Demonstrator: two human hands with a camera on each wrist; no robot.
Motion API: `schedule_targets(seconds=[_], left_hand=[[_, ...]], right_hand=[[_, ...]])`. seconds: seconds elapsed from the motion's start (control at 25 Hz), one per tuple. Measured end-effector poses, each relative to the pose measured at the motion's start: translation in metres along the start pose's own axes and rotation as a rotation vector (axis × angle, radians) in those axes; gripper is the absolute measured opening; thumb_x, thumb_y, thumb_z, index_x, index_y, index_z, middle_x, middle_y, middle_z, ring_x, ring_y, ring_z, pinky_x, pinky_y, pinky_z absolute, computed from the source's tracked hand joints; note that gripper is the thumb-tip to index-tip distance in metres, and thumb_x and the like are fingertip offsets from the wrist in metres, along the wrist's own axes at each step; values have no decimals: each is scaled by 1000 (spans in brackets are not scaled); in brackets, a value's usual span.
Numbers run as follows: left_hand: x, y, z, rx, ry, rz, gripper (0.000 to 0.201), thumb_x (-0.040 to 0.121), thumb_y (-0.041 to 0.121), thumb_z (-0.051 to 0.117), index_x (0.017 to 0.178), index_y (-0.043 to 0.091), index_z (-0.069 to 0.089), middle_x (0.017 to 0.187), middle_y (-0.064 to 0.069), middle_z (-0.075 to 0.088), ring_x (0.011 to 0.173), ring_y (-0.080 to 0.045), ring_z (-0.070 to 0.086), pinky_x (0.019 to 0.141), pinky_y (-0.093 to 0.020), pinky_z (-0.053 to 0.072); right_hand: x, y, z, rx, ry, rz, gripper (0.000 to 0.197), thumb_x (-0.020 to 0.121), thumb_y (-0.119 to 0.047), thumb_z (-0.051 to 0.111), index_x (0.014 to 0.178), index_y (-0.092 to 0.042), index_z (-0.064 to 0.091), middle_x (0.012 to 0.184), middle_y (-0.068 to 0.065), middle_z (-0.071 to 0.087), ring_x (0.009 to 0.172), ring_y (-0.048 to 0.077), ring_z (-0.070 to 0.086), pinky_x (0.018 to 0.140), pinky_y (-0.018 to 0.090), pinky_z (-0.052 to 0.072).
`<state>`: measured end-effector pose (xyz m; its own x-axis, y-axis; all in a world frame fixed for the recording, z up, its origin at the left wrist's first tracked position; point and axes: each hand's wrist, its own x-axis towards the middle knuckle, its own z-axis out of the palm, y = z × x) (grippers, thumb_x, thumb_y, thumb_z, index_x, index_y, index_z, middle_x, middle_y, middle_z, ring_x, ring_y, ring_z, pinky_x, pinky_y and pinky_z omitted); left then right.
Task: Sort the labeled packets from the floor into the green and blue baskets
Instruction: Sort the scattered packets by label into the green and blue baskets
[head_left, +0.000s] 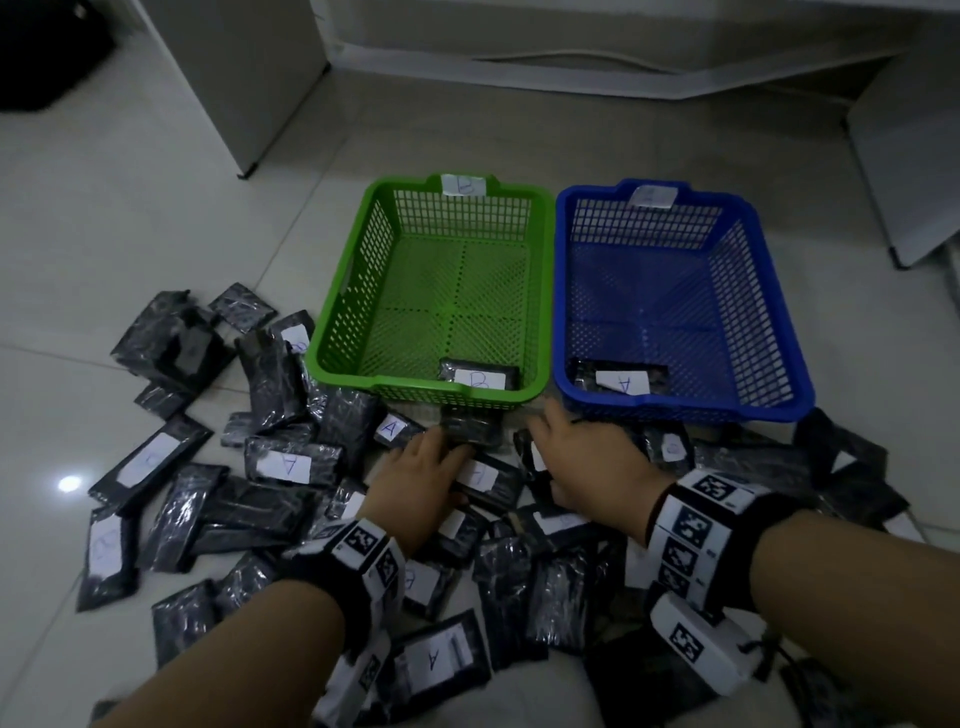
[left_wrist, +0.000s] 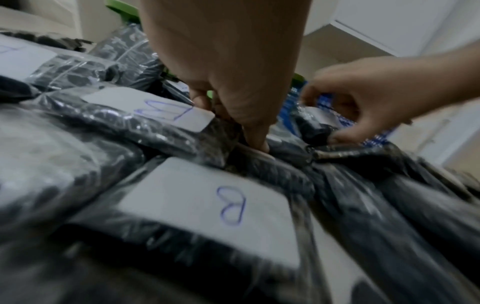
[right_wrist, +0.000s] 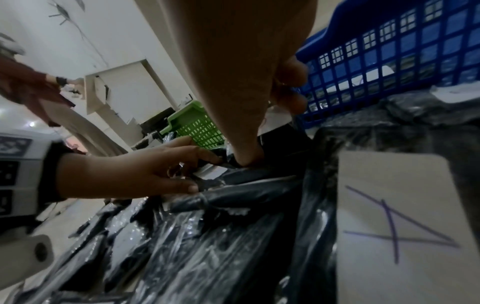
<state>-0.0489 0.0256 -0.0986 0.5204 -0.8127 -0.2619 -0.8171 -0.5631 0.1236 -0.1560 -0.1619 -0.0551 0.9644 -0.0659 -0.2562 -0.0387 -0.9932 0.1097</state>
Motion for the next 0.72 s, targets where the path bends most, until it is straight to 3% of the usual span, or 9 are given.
schedule_targets(seconds=[0.08, 0.16, 0.24, 0.32, 0.4, 0.52, 0.64, 0.72], left_hand=[[5, -3, -6, 2, 4, 29, 62, 84, 46, 59, 138, 25, 38, 139, -8, 34, 130, -29, 35, 105, -39, 32], [8, -7, -10, 3, 12, 72, 66, 80, 47, 63, 137, 24, 40, 144, -4, 34, 133, -26, 34, 108, -39, 27], [9, -9, -9, -11, 7, 105, 65, 78, 46, 65, 134, 23, 43, 141, 1, 43, 131, -22, 39, 109, -37, 23], [9, -8, -11, -25, -13, 113, 70, 71, 49, 69, 131, 22, 45, 134, -1, 50, 126, -23, 44, 107, -40, 26], [5, -8, -16, 24, 7, 214, 76, 59, 54, 72, 123, 19, 51, 121, -5, 58, 110, -28, 56, 97, -43, 39], [-6, -13, -31, 3, 127, 361, 71, 58, 59, 62, 115, 17, 53, 109, -5, 57, 92, -23, 61, 82, -32, 49], [-16, -31, -57, -30, 324, 425, 68, 65, 53, 63, 118, 12, 53, 111, -6, 54, 95, -18, 53, 81, -28, 47], [-15, -53, -75, -12, 494, 338, 65, 68, 50, 62, 118, 10, 53, 109, -8, 53, 94, -19, 52, 81, -29, 50]], right_hand=[[-7, -1, -4, 75, -30, -8, 68, 60, -33, 76, 117, -10, 45, 104, 9, 55, 62, 26, 60, 40, 24, 27], [-8, -1, -8, 160, 2, 14, 68, 76, -40, 62, 133, -15, 36, 117, 6, 52, 96, 27, 59, 59, 33, 46], [-11, 0, -16, 257, 87, -1, 71, 76, -45, 59, 136, -14, 37, 122, 6, 55, 110, 26, 54, 73, 36, 53], [-13, 3, -19, 261, 182, -55, 73, 71, -49, 57, 131, -9, 47, 115, 7, 61, 108, 25, 55, 72, 35, 55], [-13, 6, -21, 258, 335, -116, 72, 68, -51, 55, 124, -6, 54, 104, 5, 64, 99, 24, 54, 74, 32, 53], [1, 9, -39, 412, 477, -64, 69, 71, -48, 56, 126, -6, 53, 105, 5, 62, 98, 24, 51, 84, 34, 46], [39, 18, -64, 618, 451, 55, 63, 74, -44, 61, 127, -10, 50, 110, 6, 59, 103, 24, 48, 85, 33, 40], [73, 25, -72, 604, 362, 76, 53, 74, -42, 65, 118, -15, 55, 104, 5, 57, 101, 24, 47, 78, 31, 38]])
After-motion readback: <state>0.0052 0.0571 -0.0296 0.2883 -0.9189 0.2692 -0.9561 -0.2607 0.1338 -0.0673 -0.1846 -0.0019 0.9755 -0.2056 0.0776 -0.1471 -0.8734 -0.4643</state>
